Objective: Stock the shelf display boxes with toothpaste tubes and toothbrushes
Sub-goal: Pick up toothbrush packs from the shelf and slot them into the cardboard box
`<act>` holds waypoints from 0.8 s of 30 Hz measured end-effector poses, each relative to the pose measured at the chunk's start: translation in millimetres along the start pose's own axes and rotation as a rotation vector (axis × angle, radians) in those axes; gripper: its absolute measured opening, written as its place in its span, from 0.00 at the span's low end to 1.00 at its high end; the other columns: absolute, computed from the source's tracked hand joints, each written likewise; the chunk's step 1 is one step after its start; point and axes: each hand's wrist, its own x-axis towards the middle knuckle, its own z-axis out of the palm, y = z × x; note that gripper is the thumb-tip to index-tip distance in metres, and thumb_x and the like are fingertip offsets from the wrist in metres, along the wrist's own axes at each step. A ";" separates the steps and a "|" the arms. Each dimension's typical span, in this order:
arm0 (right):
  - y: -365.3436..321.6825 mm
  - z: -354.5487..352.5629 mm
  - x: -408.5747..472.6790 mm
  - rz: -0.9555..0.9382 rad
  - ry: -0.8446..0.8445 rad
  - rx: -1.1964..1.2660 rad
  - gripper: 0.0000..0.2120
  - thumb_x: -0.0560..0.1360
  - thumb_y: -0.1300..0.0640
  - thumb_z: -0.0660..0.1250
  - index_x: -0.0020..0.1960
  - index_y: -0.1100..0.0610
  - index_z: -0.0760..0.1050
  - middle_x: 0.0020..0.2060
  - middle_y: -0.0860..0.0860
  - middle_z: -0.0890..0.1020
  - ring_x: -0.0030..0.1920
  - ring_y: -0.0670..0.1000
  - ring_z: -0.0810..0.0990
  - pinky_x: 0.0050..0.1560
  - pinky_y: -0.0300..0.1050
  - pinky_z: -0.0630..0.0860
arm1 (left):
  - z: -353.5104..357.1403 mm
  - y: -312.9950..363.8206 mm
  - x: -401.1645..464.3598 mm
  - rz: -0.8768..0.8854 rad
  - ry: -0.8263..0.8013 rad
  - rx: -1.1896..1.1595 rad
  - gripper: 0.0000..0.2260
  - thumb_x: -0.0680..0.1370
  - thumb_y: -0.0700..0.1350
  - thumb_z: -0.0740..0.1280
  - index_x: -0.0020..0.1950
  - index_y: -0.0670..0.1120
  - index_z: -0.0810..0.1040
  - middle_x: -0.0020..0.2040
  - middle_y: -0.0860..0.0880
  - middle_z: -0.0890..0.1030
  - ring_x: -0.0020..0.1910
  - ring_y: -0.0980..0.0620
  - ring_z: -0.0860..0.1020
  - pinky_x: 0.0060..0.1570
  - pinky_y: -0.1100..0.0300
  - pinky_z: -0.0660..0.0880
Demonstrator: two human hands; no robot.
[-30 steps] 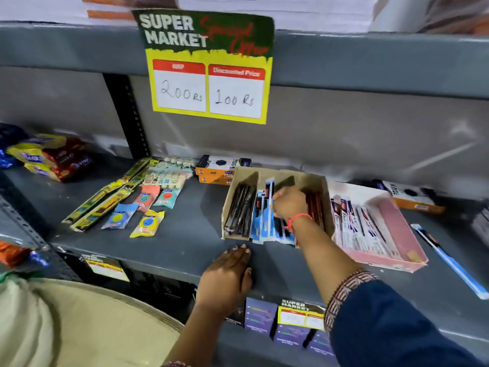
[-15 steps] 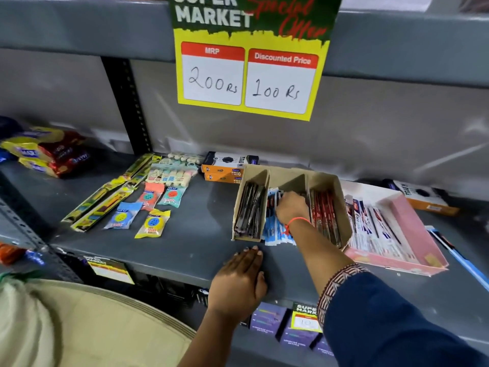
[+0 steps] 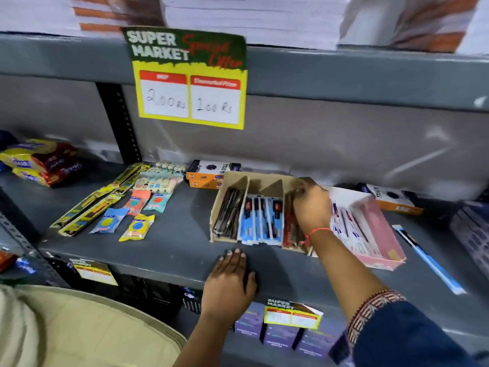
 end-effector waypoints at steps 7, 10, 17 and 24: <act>98.1 -54.9 11.7 0.194 0.196 -0.009 0.18 0.73 0.69 0.57 0.59 0.63 0.78 0.52 0.68 0.81 0.53 0.67 0.80 0.50 0.53 0.76 | 16.8 56.1 3.0 0.075 -0.095 -0.006 0.23 0.71 0.53 0.56 0.50 0.40 0.83 0.49 0.44 0.84 0.48 0.47 0.82 0.49 0.53 0.76; 138.3 -68.0 8.5 0.268 0.153 -0.163 0.16 0.72 0.68 0.58 0.57 0.67 0.77 0.52 0.70 0.81 0.54 0.69 0.79 0.52 0.58 0.75 | 21.7 90.2 6.3 0.157 -0.201 -0.011 0.23 0.71 0.54 0.55 0.49 0.42 0.84 0.48 0.46 0.84 0.48 0.49 0.82 0.46 0.57 0.78; 203.8 -83.6 3.4 0.515 -0.108 -0.308 0.19 0.75 0.63 0.58 0.65 0.62 0.71 0.65 0.64 0.71 0.67 0.66 0.68 0.64 0.58 0.68 | 38.7 144.8 14.5 0.314 -0.252 -0.045 0.25 0.75 0.55 0.53 0.62 0.41 0.77 0.62 0.45 0.78 0.60 0.49 0.76 0.57 0.58 0.72; 222.7 -85.1 22.5 0.558 -0.244 -0.250 0.18 0.75 0.66 0.58 0.63 0.68 0.72 0.63 0.67 0.75 0.64 0.65 0.74 0.62 0.55 0.72 | 48.5 171.2 30.0 0.454 -0.326 0.044 0.25 0.80 0.53 0.49 0.74 0.42 0.60 0.75 0.46 0.59 0.73 0.49 0.56 0.69 0.56 0.56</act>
